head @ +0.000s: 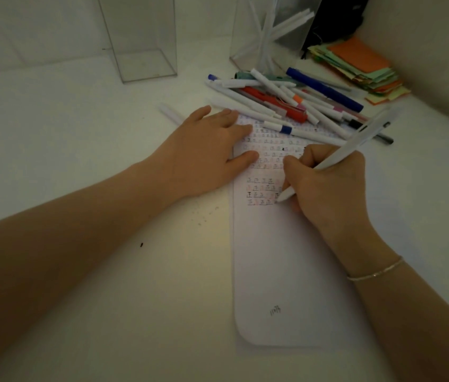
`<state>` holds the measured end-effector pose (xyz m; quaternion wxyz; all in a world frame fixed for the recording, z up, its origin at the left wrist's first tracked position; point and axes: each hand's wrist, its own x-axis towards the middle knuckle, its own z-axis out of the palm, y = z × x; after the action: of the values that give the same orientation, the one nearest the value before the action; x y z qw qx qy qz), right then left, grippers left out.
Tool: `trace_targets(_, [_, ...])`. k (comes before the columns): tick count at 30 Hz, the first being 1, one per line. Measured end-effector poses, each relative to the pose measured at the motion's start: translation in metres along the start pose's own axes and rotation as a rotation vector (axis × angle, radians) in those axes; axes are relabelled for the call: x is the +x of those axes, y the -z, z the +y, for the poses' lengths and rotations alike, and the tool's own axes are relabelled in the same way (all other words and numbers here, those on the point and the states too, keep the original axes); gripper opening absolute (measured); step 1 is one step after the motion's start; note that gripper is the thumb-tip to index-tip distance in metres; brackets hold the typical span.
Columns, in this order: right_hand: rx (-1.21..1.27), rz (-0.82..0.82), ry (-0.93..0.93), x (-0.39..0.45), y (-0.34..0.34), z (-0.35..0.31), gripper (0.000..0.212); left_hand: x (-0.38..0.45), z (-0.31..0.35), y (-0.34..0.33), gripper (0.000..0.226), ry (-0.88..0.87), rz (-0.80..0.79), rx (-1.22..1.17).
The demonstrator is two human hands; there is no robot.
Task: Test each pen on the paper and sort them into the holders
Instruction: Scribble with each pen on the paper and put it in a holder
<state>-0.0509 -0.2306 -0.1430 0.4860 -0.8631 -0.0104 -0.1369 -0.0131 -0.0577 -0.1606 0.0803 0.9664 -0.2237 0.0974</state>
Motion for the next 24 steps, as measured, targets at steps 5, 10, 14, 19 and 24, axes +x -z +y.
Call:
trace_targets(5, [0.038,-0.021,-0.038,-0.002,0.0,-0.002,0.026,-0.001,0.001,0.0,0.067,-0.003,0.001,-0.01])
trace_targets(10, [0.075,-0.044,-0.041,-0.003,0.0,-0.001,0.025,0.0,0.0,-0.002,0.06,-0.016,0.018,-0.015])
trace_targets(14, [0.076,-0.009,-0.045,-0.002,0.0,0.001,0.027,0.001,-0.001,-0.003,0.059,-0.02,0.025,-0.016])
trace_targets(19, [0.057,0.01,-0.003,-0.002,-0.002,0.003,0.032,0.001,0.0,-0.004,0.067,-0.018,0.036,0.001])
trace_targets(24, [0.488,-0.039,-0.204,0.007,0.013,0.002,0.031,0.0,-0.001,-0.004,0.063,-0.015,0.069,-0.025])
